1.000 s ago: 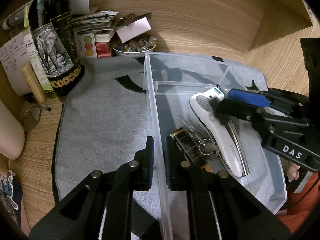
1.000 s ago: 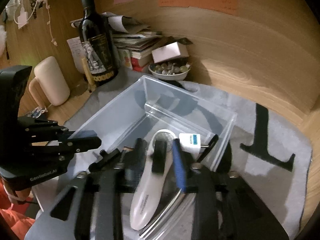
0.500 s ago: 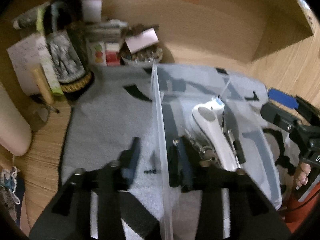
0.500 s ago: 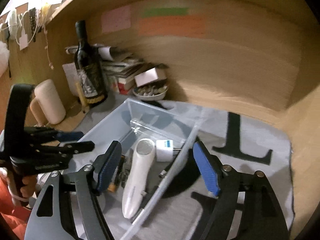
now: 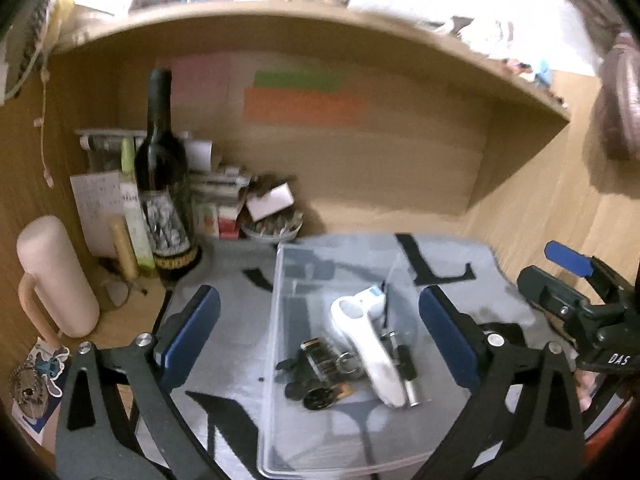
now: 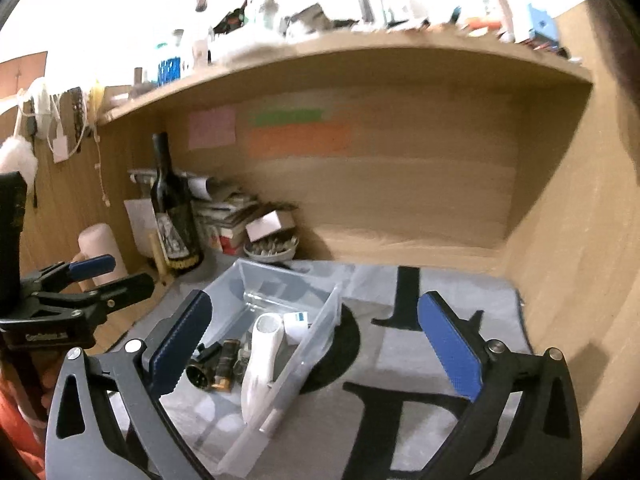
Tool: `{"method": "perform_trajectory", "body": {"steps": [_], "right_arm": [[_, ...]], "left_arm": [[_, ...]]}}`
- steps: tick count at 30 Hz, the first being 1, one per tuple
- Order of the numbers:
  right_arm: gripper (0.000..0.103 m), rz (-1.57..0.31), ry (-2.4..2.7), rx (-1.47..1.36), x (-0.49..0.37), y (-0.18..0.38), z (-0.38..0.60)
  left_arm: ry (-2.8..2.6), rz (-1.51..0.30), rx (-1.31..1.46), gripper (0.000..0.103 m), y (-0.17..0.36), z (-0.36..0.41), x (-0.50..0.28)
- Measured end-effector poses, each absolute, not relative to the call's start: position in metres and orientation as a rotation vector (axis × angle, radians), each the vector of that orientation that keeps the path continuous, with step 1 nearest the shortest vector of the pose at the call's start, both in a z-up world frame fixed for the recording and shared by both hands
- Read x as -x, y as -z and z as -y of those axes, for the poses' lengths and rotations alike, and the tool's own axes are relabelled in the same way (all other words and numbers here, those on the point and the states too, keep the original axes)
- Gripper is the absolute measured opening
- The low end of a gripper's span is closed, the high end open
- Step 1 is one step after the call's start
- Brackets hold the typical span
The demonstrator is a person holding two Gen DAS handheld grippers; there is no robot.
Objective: Organize rigid objects
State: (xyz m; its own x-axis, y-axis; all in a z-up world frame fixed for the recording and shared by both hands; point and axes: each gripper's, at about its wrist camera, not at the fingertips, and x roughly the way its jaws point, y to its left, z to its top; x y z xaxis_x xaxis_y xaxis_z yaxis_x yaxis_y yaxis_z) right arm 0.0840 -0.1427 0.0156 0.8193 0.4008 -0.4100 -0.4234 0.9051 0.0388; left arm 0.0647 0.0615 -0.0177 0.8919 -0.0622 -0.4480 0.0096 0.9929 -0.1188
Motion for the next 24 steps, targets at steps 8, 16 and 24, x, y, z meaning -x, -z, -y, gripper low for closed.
{"method": "perform_trajectory", "body": {"steps": [8, 16, 24], "right_arm": [[0.103, -0.348, -0.433, 0.036, -0.058, -0.027, 0.160], [0.103, -0.322, -0.455, 0.045, -0.048, -0.028, 0.159], [0.103, -0.324, -0.458, 0.035, -0.050, -0.029, 0.158]], "left_arm": [[0.027, -0.382, 0.086, 0.103, 0.007, -0.038, -0.037], [0.048, -0.325, 0.074, 0.103, 0.001, -0.027, -0.022], [0.066, -0.307, 0.076, 0.103, -0.001, -0.028, -0.018]]}}
